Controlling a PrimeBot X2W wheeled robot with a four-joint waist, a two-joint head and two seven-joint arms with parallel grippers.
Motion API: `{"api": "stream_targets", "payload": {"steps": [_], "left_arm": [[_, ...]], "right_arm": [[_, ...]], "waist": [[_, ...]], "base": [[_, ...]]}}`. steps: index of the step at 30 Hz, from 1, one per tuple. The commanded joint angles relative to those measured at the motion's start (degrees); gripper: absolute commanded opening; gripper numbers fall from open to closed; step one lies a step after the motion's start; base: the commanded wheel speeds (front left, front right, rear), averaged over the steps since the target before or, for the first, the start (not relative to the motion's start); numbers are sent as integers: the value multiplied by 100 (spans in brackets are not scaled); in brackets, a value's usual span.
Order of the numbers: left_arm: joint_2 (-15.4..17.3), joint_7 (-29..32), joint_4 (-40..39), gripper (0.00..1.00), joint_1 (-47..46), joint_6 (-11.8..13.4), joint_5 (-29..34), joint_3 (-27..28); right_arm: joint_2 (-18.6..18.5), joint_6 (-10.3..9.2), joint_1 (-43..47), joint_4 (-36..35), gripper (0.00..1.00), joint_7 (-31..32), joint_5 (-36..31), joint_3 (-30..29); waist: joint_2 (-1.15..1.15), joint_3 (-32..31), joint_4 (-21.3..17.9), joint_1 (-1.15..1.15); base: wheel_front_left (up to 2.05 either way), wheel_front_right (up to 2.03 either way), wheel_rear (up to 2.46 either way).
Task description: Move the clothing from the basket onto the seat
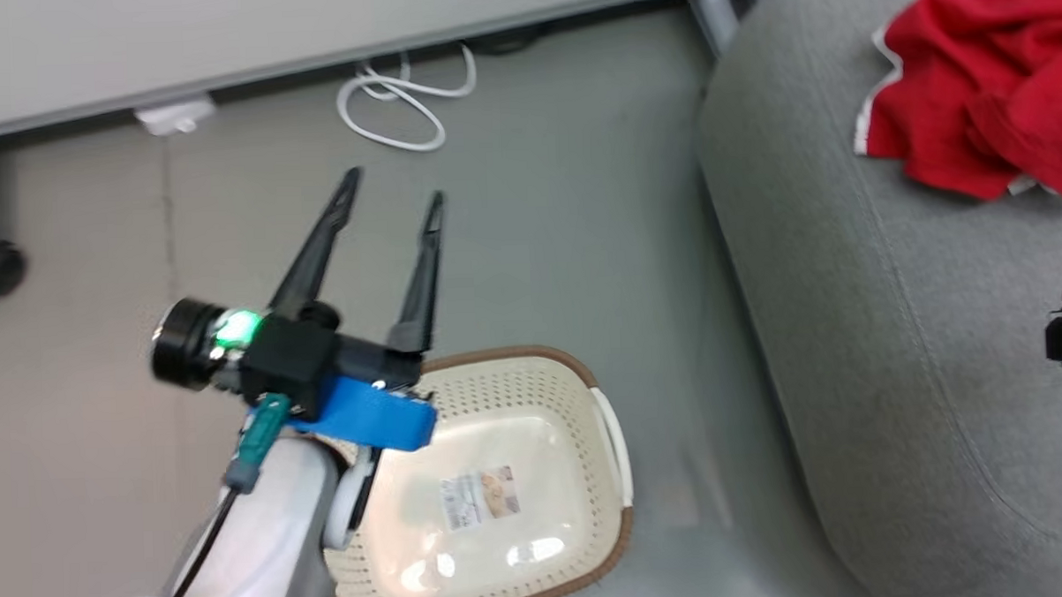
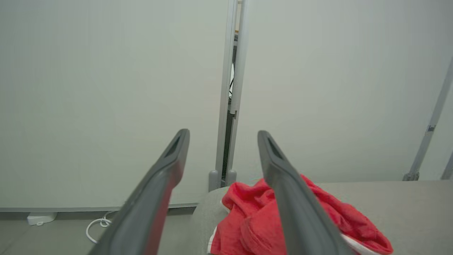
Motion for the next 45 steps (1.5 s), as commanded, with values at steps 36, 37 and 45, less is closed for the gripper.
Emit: {"api": "stream_targets", "payload": {"steps": [36, 37, 45], "left_arm": [[-519, -15, 103, 100, 2290, -289, 469, 1786], [-532, -15, 106, 100, 2301, -299, 483, 1803], [-585, -15, 154, 100, 2288, -368, 572, 1918]], "right_arm": [[1128, 2, 2349, -6, 100, -3, -401, 602], [1133, 2, 2349, -8, 100, -3, -406, 605], [1155, 2, 2324, -23, 100, -3, -422, 615]], "waist": [[0, -1861, 994, 2], [0, -1866, 991, 2], [0, -1882, 993, 2]], "base": [[0, 0, 0], [0, 0, 0], [0, 0, 0]]}}
